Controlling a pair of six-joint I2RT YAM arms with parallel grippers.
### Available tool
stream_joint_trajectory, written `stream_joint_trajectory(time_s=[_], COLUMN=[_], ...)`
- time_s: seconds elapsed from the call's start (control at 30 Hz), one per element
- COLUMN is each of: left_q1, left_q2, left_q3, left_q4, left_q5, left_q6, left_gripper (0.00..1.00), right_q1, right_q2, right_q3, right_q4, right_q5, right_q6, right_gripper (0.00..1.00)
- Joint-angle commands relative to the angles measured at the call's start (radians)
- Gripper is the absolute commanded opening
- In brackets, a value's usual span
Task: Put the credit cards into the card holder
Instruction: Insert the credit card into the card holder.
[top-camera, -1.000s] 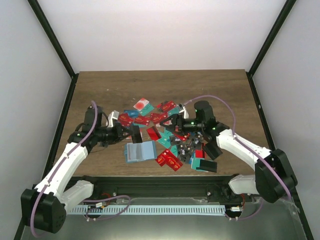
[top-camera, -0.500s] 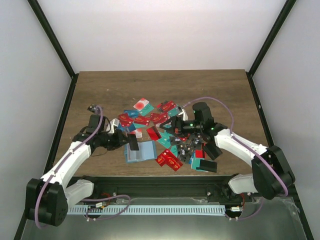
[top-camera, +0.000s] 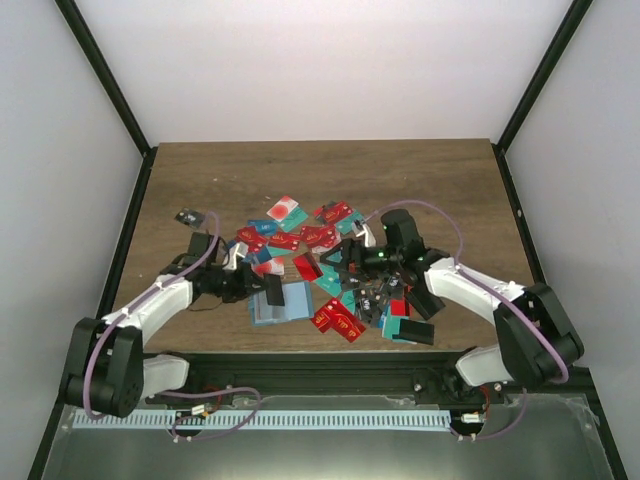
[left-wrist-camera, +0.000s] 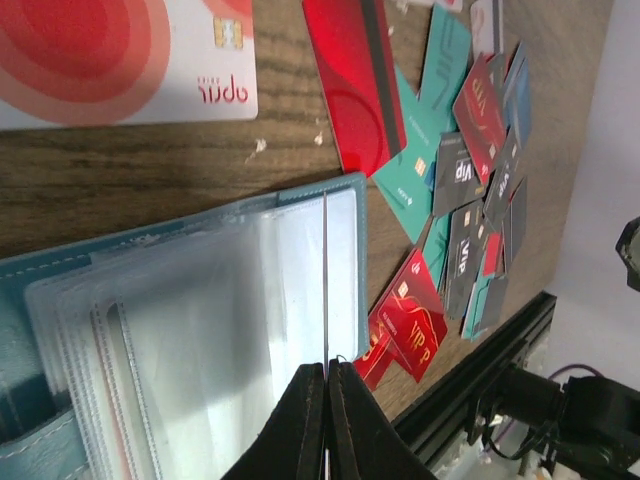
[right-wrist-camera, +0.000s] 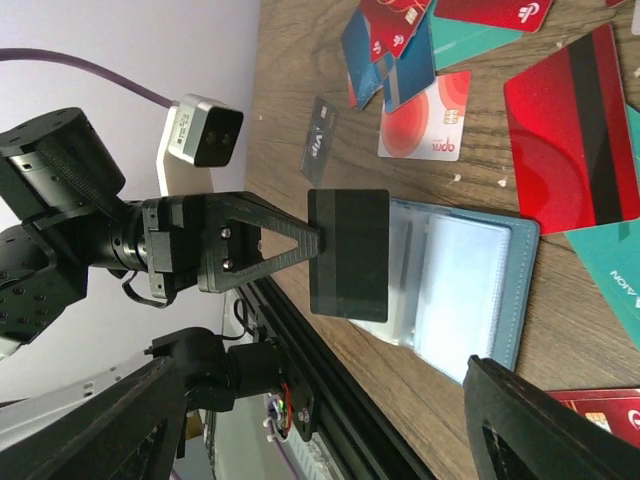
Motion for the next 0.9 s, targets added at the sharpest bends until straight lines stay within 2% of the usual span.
stream_joint_trajectory(time_s=[0.0,0.27,0.87], left_q1=[0.004,0.002,-0.028], left_q2=[0.053,0.099,0.147], left_q3=[-0.021,0.007,-0.022], left_q4=[0.099,0.011,0.077], left_q5=[0.108,0.027,0.027], left_q6=[0.032,0.056,0.018], left_gripper=[0.04,0.04,0.04], right_q1=[-0.003,-0.002,0.022], right_q2=[0.035,0.099,0.249], right_q3=[-0.002,0.004,0.031], right_q4=[0.014,0.015,0.07], right_q5=[-0.003,-0.018,-0.076], right_q6=[-0.029,-0.056,-0.066], right_gripper=[0.78,0.78,0.76])
